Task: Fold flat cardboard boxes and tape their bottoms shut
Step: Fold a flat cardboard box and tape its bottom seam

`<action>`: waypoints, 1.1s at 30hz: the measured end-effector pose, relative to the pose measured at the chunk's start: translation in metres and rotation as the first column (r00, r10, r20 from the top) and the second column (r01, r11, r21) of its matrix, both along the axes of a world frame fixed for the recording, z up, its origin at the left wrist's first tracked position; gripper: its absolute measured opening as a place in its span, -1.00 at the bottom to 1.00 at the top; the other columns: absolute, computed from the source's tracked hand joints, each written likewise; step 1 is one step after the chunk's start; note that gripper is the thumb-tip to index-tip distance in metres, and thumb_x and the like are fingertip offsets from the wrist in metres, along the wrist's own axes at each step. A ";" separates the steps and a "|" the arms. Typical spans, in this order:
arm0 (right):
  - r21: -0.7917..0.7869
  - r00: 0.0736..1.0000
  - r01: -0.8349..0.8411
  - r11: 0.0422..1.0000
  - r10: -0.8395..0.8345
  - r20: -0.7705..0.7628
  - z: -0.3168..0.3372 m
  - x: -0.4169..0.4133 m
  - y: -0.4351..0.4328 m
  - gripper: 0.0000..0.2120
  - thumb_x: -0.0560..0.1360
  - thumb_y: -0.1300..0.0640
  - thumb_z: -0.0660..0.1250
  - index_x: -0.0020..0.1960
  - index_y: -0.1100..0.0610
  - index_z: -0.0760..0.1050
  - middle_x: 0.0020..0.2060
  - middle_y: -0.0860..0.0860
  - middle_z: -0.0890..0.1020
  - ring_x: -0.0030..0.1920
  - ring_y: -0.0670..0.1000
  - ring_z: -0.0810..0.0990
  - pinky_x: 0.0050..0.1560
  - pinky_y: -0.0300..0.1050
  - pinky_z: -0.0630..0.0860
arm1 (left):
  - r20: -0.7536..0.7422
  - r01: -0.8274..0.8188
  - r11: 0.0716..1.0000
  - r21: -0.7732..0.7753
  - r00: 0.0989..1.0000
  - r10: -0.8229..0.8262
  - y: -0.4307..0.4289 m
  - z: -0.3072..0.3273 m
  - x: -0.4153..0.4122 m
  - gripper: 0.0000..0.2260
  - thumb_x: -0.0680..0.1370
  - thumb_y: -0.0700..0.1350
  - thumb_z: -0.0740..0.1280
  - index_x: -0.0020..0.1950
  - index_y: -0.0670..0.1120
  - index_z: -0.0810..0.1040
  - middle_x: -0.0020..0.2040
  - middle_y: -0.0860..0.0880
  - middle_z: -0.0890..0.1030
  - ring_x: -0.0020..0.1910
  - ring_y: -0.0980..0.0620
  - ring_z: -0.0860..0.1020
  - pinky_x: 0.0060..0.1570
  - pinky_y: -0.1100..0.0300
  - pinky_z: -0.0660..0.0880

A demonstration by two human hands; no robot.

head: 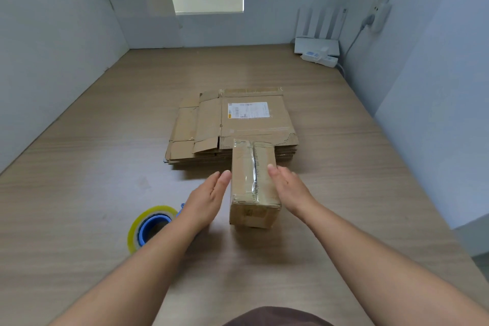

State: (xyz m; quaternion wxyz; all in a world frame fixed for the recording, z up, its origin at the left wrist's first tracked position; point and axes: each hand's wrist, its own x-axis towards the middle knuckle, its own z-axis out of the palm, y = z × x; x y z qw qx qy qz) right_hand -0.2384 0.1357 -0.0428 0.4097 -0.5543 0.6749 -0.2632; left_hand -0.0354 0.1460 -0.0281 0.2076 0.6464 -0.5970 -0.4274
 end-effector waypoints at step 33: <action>0.025 0.988 -0.008 1.000 0.012 -0.154 0.033 0.003 0.026 -0.20 0.21 -0.37 0.34 0.35 -0.04 0.31 -0.01 -0.06 0.56 0.02 0.00 0.55 -0.01 -0.01 0.52 | -0.074 -0.128 0.992 0.003 0.989 0.128 0.022 0.016 -0.039 -0.30 0.45 0.13 0.42 0.49 0.00 0.18 0.33 -0.01 0.36 0.16 0.05 0.46 -0.08 0.21 0.53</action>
